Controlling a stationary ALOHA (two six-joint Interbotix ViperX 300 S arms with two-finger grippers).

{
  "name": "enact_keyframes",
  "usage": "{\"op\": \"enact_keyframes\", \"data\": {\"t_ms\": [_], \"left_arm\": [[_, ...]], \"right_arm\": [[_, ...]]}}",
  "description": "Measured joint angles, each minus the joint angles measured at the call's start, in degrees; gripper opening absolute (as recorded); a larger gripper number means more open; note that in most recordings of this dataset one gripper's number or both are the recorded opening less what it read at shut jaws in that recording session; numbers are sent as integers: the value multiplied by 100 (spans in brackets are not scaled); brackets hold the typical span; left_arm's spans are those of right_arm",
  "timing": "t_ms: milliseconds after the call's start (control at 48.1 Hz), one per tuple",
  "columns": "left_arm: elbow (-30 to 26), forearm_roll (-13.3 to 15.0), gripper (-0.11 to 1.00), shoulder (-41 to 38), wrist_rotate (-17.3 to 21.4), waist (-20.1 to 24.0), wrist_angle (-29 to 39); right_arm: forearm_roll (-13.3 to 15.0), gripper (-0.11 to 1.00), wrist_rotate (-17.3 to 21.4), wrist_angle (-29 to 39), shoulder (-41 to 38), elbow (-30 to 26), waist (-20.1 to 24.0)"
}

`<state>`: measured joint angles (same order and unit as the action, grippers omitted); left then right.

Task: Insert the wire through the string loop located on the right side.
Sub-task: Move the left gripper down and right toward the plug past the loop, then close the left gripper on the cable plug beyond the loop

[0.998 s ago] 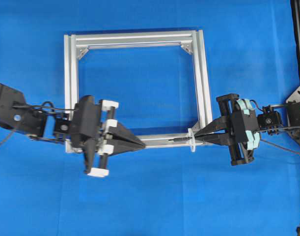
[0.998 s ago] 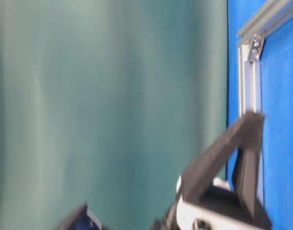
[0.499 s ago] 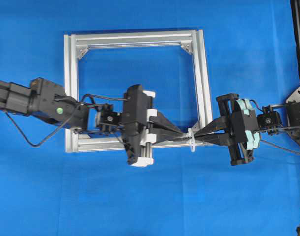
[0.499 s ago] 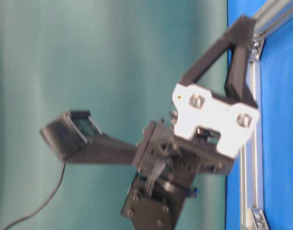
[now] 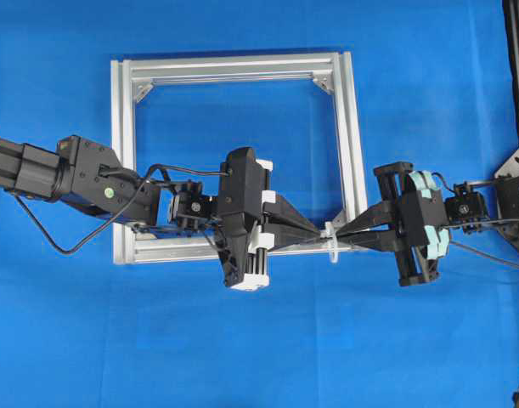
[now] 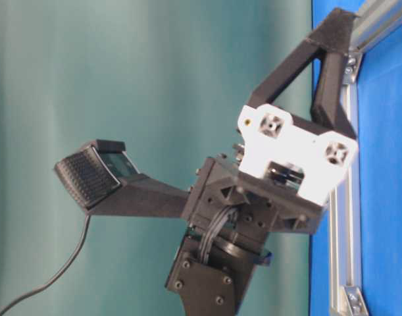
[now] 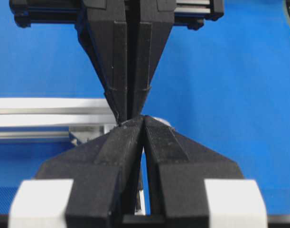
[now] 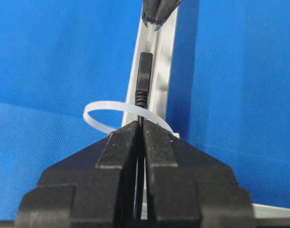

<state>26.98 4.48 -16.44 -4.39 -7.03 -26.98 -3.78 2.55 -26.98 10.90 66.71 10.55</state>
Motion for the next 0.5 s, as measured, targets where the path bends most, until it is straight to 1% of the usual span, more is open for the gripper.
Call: {"op": "enact_keyframes", "data": {"t_ms": [21,104,249,333,395,499], "left_arm": [[-9,9,2,9,0,0,9],[-9,9,19,0,-9,-9,35],[-26,0,63,9,-9,-70,44],[-26,0,83,0,18,-114,53],[-35,9,91,-9,26,-123,70],[-44,9,89,-35,26,-123,88]], "right_arm": [[0,-3,0,0,0,0,0],[0,-3,0,-9,0,0,0],[0,-3,0,0,0,9,0],[0,-3,0,-9,0,0,0],[0,-3,0,0,0,0,0],[0,-3,0,0,0,0,0]]}}
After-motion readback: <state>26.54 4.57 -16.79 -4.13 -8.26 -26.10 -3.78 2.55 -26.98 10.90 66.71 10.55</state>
